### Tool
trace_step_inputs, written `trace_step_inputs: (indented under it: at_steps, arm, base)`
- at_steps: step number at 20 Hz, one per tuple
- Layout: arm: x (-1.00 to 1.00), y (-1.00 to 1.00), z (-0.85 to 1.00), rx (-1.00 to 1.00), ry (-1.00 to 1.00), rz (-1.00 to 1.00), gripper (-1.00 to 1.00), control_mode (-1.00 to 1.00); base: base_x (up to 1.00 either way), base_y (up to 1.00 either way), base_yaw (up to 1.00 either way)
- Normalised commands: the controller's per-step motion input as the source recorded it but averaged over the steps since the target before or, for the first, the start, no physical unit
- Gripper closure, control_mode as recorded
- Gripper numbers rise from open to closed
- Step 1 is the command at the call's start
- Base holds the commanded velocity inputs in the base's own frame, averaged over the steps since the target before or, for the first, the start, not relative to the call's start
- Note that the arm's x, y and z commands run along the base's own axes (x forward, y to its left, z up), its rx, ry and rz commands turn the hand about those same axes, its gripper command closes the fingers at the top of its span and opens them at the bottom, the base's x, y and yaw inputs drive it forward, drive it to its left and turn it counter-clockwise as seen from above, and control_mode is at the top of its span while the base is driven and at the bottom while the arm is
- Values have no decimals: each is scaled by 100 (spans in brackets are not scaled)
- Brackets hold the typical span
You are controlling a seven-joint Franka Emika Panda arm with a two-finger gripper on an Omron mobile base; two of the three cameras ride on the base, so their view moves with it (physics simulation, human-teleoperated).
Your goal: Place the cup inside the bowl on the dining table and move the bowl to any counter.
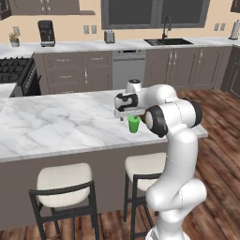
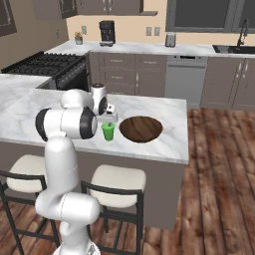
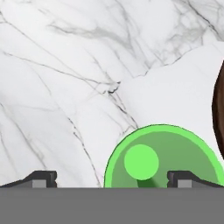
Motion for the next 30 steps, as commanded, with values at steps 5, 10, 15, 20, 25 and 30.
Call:
trace_step_inputs:
  at_steps: [5, 10, 15, 20, 25, 30]
  arm:
    - [0, 11, -2, 0, 0, 0, -100, -100]
    - [1, 2, -12, 0, 0, 0, -100, -100]
    - [3, 0, -18, 0, 0, 0, -100, -100]
    - [5, 0, -16, 0, 0, 0, -100, -100]
    - [0, 0, -9, 0, 0, 0, -100, -100]
    - [0, 0, -4, 0, 0, 0, -100, -100]
  base:
    - [0, 0, 0]
    - [0, 0, 0]
    - [0, 0, 0]
    - [0, 0, 0]
    - [0, 0, 0]
    - [0, 0, 0]
